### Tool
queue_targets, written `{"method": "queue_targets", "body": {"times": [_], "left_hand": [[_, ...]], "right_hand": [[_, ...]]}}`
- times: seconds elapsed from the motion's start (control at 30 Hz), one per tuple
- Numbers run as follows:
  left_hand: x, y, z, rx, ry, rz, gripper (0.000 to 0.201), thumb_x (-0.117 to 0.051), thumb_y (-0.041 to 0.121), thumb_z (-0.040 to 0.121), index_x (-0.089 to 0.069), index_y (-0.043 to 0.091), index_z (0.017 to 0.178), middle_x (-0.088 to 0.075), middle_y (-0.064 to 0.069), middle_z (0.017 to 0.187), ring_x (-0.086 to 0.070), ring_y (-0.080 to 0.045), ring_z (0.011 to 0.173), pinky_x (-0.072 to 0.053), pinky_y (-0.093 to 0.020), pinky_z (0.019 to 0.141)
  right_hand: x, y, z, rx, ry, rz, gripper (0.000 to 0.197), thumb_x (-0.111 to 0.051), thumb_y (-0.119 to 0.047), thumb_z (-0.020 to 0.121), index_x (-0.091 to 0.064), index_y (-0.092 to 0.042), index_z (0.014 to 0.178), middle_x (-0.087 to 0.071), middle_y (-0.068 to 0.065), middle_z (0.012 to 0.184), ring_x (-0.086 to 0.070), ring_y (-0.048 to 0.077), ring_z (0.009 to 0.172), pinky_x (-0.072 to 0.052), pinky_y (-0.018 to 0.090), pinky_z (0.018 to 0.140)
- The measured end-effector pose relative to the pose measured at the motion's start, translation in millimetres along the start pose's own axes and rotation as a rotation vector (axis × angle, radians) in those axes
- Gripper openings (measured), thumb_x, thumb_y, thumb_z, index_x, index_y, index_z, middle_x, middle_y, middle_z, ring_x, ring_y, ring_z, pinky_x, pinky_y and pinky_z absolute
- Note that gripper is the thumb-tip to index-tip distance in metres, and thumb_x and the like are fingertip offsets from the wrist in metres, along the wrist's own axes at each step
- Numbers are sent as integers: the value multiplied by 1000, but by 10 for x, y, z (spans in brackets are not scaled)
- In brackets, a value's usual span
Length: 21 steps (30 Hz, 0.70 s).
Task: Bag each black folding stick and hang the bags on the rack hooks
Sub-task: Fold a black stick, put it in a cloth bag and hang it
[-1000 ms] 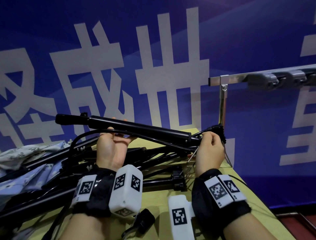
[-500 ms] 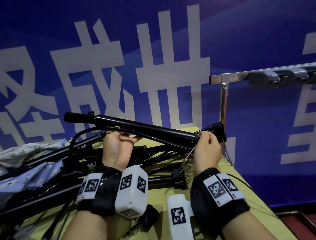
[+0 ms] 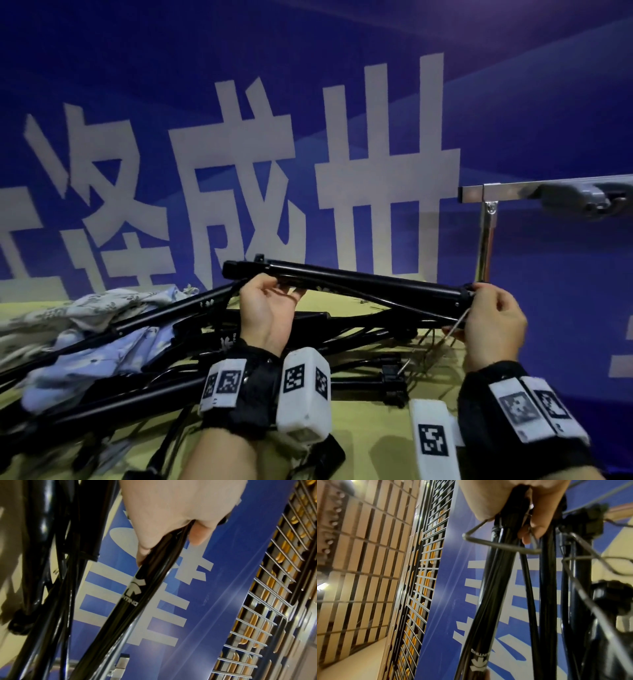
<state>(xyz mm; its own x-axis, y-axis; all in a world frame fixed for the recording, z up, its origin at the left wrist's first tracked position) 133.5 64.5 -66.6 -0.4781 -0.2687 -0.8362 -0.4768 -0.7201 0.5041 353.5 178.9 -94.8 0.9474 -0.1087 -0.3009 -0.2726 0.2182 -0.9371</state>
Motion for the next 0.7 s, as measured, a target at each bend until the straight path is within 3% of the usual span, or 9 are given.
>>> {"method": "queue_targets", "body": {"times": [0.1,0.2,0.3,0.37,0.47,0.57,0.63,0.7], "left_hand": [[41,13,5,0,26,-35,25,-29,15,97,-52,9,89,-59,-11,89,-57,-27,89,-44,-55,86],[79,-16,40,2,2,-36,25,-32,19,100,-54,10,93,-59,-9,91,-58,-26,92,-46,-56,84],[127,-17,90,0,-26,-62,21,-33,15,99,-52,11,109,-59,-7,92,-58,-25,93,-51,-50,73],[147,-9,112,6,-26,-65,22,-33,14,99,-49,13,114,-59,-7,93,-59,-24,92,-51,-46,69],[137,-26,94,15,-9,-24,23,-33,13,99,-51,10,113,-58,-8,94,-60,-22,88,-49,-46,71],[78,-60,19,13,1,-14,25,-33,10,99,-57,11,106,-58,-8,91,-59,-23,86,-48,-47,79],[30,-75,-39,15,-24,5,24,-33,9,99,-57,12,96,-58,-7,89,-59,-24,88,-47,-48,82],[-20,-75,-92,12,-75,12,20,-38,9,96,-58,11,92,-59,-6,89,-59,-24,91,-45,-48,87]], "right_hand": [[82,39,70,13,34,-35,30,-45,-40,76,-65,-23,92,-66,8,98,-62,32,92,-55,53,80],[160,116,163,17,28,-141,35,-41,-50,67,-64,-29,80,-66,6,99,-61,32,96,-51,55,85],[168,-94,56,72,-95,-336,23,-42,-28,84,-65,-23,82,-63,10,95,-56,26,82,-48,38,78],[138,-212,33,167,-197,-485,26,-41,-11,89,-64,-21,86,-58,8,89,-49,23,74,-42,34,69],[7,-389,-68,397,-278,-761,21,-44,-14,90,-64,-21,91,-51,0,92,-47,25,96,-33,30,72],[-303,-467,-241,605,-504,-901,21,-46,-22,92,-63,-21,104,-57,-4,101,-50,18,104,-42,32,78],[-518,-437,-351,573,-740,-917,25,-47,-27,93,-58,-24,115,-60,-4,108,-56,15,97,-47,30,79],[-654,-345,-415,469,-920,-941,30,-49,-28,93,-51,-25,122,-61,-4,103,-60,15,87,-50,27,75]]}}
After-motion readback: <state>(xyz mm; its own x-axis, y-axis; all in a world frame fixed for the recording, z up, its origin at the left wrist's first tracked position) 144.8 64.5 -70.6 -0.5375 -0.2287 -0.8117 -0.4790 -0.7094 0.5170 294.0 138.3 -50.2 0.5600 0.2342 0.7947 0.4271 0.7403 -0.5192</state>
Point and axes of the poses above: each hand's wrist, its own z-axis towards the middle knuckle, its own x-axis out of the back of the hand, y = z × x, the point moved 3 cm from there along z, towards the middle knuckle
